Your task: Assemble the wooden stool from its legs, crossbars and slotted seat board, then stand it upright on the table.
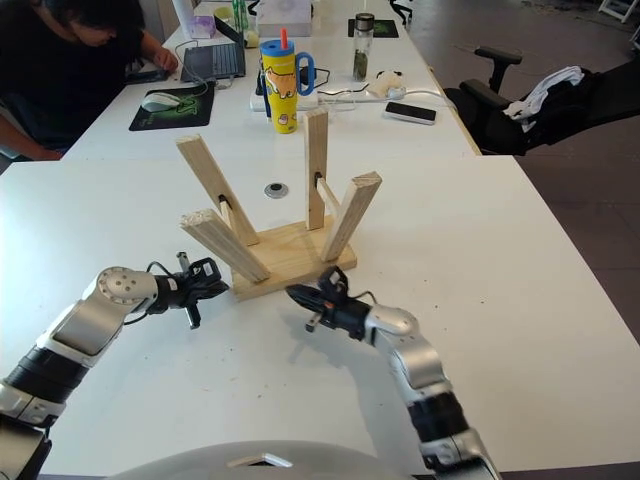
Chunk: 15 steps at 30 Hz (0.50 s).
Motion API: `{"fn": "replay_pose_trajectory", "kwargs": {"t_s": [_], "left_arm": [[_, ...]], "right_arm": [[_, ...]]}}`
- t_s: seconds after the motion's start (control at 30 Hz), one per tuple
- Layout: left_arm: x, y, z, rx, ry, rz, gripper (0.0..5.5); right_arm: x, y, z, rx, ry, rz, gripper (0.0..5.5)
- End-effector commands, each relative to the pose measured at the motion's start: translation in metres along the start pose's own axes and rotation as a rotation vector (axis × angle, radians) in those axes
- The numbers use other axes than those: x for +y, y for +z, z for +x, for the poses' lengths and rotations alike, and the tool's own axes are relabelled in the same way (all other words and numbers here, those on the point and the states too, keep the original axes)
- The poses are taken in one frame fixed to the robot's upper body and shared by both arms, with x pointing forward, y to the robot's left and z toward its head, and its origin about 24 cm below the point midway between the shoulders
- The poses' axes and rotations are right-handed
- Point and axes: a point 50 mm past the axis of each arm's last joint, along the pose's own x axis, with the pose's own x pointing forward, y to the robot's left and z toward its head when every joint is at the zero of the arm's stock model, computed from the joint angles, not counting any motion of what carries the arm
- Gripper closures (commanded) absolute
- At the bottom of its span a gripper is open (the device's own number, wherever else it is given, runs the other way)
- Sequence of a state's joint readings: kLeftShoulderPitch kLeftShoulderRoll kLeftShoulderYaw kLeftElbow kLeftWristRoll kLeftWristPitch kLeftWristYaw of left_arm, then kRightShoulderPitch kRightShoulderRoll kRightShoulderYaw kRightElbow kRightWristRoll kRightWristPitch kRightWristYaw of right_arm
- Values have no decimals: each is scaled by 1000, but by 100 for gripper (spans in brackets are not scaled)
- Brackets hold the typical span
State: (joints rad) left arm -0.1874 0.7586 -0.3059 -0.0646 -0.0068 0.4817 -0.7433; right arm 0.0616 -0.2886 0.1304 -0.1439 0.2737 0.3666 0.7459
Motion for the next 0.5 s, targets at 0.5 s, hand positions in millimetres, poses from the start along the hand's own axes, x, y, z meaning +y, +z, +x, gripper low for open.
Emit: {"fn": "replay_pose_trajectory", "kwargs": {"t_s": [0.5], "left_arm": [[-53,-19,26,2,171,-169,549]], "right_arm": [[-74,-9,24,85,-420,-151,550]]}}
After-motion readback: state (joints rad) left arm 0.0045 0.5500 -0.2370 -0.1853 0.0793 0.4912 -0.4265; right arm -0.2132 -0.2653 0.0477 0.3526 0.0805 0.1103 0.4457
